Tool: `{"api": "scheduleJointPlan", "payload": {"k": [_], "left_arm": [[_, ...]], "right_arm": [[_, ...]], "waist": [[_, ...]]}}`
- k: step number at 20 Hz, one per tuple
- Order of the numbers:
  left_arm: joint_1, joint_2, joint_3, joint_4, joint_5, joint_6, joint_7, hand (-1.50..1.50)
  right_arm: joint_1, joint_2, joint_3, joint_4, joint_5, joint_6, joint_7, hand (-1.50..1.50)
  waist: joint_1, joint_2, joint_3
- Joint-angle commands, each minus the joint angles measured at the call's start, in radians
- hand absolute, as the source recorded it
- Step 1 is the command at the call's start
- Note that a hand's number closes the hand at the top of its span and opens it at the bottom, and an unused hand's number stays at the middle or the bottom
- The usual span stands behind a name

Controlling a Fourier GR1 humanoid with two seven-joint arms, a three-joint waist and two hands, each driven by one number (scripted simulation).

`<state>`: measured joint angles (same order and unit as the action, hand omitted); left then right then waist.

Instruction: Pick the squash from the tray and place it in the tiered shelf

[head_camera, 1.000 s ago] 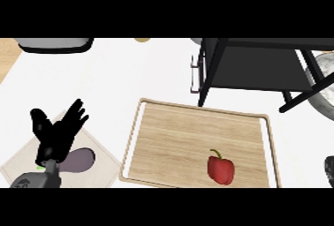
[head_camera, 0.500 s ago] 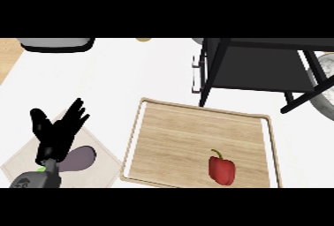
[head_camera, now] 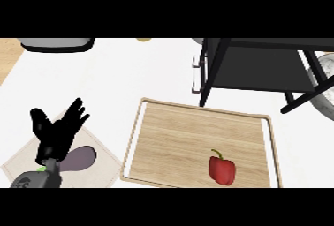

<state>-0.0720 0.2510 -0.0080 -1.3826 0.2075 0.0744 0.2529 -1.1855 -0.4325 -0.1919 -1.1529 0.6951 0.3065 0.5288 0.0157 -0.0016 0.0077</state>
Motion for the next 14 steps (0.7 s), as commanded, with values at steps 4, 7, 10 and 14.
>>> {"api": "scheduleJointPlan", "payload": {"k": [4,7,10,14], "left_arm": [[-0.008,-0.005,0.002,0.035,-0.005,-0.005,0.058,0.0],[0.076,-0.005,0.001,0.008,-0.003,-0.038,0.004,0.0],[0.014,-0.013,0.005,0.053,-0.004,-0.032,0.029,0.0],[0.025,-0.007,0.011,0.027,0.003,-0.033,0.054,0.0]], "right_arm": [[-0.021,-0.021,-0.011,0.157,0.006,-0.072,-0.149,1.5],[-0.037,0.004,-0.003,0.095,-0.007,-0.051,-0.088,1.5],[-0.06,-0.047,0.03,0.148,0.024,-0.005,-0.126,1.5],[-0.085,0.005,-0.085,0.146,-0.035,-0.111,-0.022,1.5]], "waist": [[-0.001,0.006,-0.008],[-0.003,0.002,-0.008],[-0.006,0.005,-0.008],[-0.004,0.003,-0.008]]}}
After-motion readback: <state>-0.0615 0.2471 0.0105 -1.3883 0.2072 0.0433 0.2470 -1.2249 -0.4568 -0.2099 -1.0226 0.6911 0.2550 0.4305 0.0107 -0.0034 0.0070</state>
